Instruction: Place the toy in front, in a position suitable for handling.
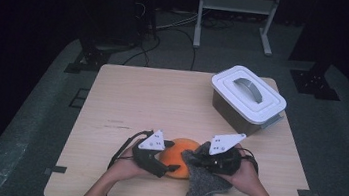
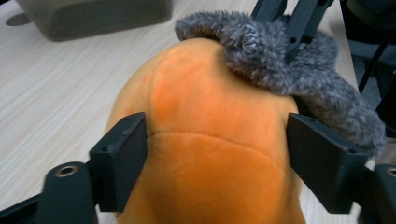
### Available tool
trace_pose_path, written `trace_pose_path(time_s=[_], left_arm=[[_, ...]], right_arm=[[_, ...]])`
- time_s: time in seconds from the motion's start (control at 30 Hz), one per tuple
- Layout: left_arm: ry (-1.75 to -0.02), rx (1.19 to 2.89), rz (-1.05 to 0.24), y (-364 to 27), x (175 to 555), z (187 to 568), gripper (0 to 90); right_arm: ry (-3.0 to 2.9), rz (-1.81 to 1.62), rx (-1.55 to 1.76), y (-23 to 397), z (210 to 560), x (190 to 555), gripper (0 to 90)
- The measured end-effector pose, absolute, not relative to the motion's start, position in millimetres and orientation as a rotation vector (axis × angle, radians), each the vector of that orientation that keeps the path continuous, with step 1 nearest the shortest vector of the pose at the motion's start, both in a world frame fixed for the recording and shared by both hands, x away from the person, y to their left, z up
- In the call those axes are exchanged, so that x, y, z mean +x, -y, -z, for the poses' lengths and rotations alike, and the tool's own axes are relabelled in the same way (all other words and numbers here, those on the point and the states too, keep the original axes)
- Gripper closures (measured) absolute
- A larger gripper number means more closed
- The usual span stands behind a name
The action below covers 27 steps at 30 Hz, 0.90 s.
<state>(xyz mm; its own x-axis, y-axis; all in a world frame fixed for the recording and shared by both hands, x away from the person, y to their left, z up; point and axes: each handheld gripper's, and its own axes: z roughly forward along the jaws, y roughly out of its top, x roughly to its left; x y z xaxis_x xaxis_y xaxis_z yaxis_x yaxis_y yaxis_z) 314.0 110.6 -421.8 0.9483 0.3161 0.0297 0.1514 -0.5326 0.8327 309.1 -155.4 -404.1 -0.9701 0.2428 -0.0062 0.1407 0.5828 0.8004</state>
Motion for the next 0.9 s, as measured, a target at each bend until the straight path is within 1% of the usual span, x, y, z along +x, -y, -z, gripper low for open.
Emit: trace_pose_path(time_s=[0.07, 0.13, 0.17, 0.27, 0.33, 0.47, 0.6, 0.73, 0.9], left_arm=[[-0.352, 2.148, -0.209, -113.6, 316.1, 421.0, 16.9], [-0.373, 2.146, -0.18, -116.2, 318.2, 422.5, 16.5], [-0.372, 2.147, -0.165, -117.0, 318.8, 423.1, 18.4], [-0.351, 2.147, -0.188, -115.6, 317.1, 421.4, 28.9], [-0.351, 2.125, -0.196, -112.3, 315.7, 419.2, 32.1], [-0.337, 2.11, -0.211, -101.8, 313.5, 415.6, 32.6], [-0.323, 2.14, -0.219, -103.1, 313.3, 419.1, 32.1], [-0.322, 2.161, -0.208, -107.4, 314.1, 422.7, 32.3], [-0.299, 2.172, -0.216, -108.9, 311.9, 424.6, 31.9]], right_arm=[[-2.696, -1.337, 0.35, 161.3, 406.1, 310.5, 81.3], [-2.704, -1.318, 0.368, 166.8, 408.4, 311.6, 81.3], [-2.706, -1.305, 0.37, 168.0, 408.8, 311.7, 81.3], [-2.702, -1.283, 0.359, 169.4, 404.7, 310.2, 81.3], [-2.68, -1.274, 0.319, 166.8, 395.1, 307.3, 81.4], [-2.681, -1.282, 0.241, 151.9, 381.2, 306.4, 81.4], [-2.728, -1.229, 0.206, 136.4, 384.6, 308.1, 81.4], [-2.754, -1.243, 0.228, 141.8, 391.9, 311.5, 81.4], [-2.772, -1.245, 0.298, 160.8, 401.3, 313.2, 81.3]])
